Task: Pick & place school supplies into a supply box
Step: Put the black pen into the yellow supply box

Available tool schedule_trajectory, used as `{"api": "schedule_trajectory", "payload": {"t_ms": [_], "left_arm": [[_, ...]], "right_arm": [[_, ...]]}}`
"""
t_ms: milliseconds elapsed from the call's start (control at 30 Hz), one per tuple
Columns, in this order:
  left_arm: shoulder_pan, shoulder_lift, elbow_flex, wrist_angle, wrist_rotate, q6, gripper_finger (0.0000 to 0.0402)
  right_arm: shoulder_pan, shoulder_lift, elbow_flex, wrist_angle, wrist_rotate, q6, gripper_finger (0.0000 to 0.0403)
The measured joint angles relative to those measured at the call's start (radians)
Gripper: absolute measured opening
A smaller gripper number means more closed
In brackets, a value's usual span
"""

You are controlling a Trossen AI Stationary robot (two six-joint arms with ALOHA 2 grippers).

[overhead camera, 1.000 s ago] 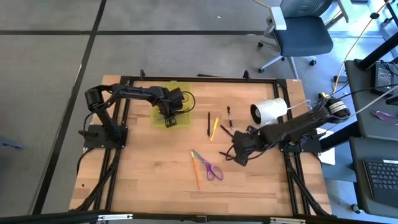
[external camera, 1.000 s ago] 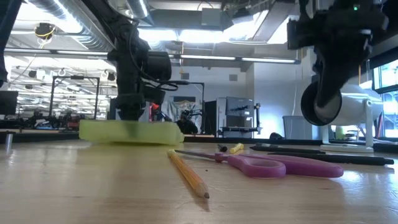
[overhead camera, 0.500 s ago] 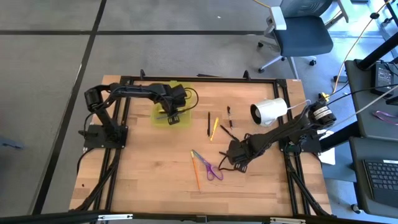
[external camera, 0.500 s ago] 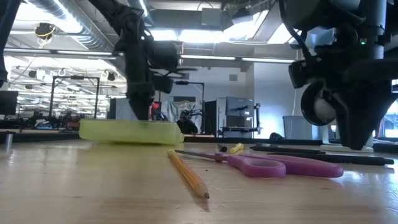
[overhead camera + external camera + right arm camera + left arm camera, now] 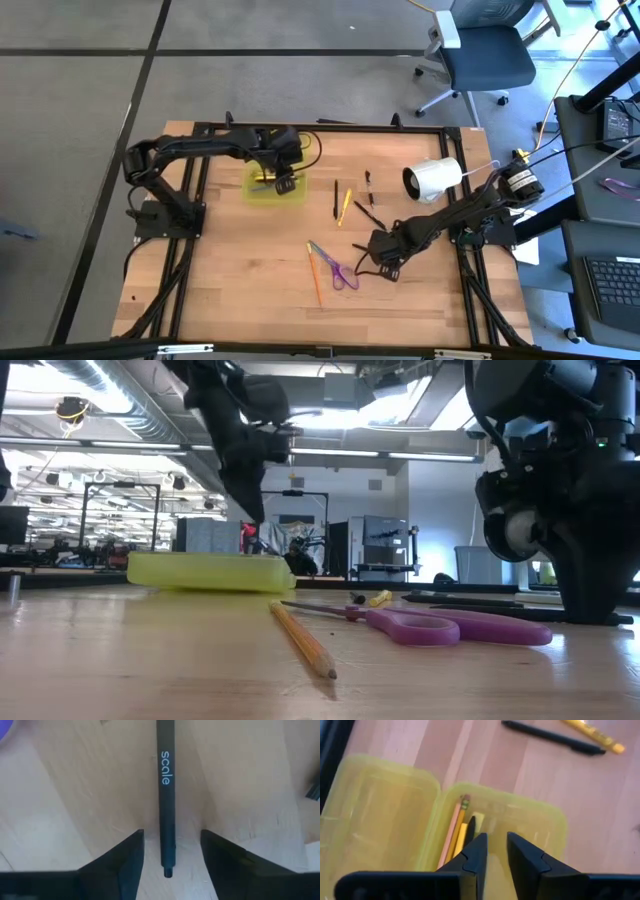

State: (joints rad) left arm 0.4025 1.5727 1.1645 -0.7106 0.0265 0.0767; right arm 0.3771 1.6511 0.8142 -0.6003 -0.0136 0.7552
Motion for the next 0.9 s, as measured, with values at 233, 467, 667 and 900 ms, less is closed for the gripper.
{"api": "schedule_trajectory", "payload": {"t_ms": [233, 467, 667, 900], "left_arm": [[-0.054, -0.048, 0.0, 0.025, 0.0, -0.043, 0.0068], [-0.11, -0.056, 0.0, 0.075, 0.0, -0.109, 0.0063], [-0.152, -0.065, 0.0, 0.109, 0.0, -0.12, 0.0065], [-0.182, -0.133, -0.022, 0.218, 0.029, -0.148, 0.0055]], "right_arm": [[0.001, 0.001, -0.014, -0.006, 0.046, -0.038, 0.0147], [0.001, 0.002, -0.016, -0.012, 0.063, -0.108, 0.0063], [0.004, -0.005, -0.018, -0.01, 0.064, -0.112, 0.0034], [0.021, -0.091, -0.028, -0.007, 0.119, -0.113, 0.0038]]}}
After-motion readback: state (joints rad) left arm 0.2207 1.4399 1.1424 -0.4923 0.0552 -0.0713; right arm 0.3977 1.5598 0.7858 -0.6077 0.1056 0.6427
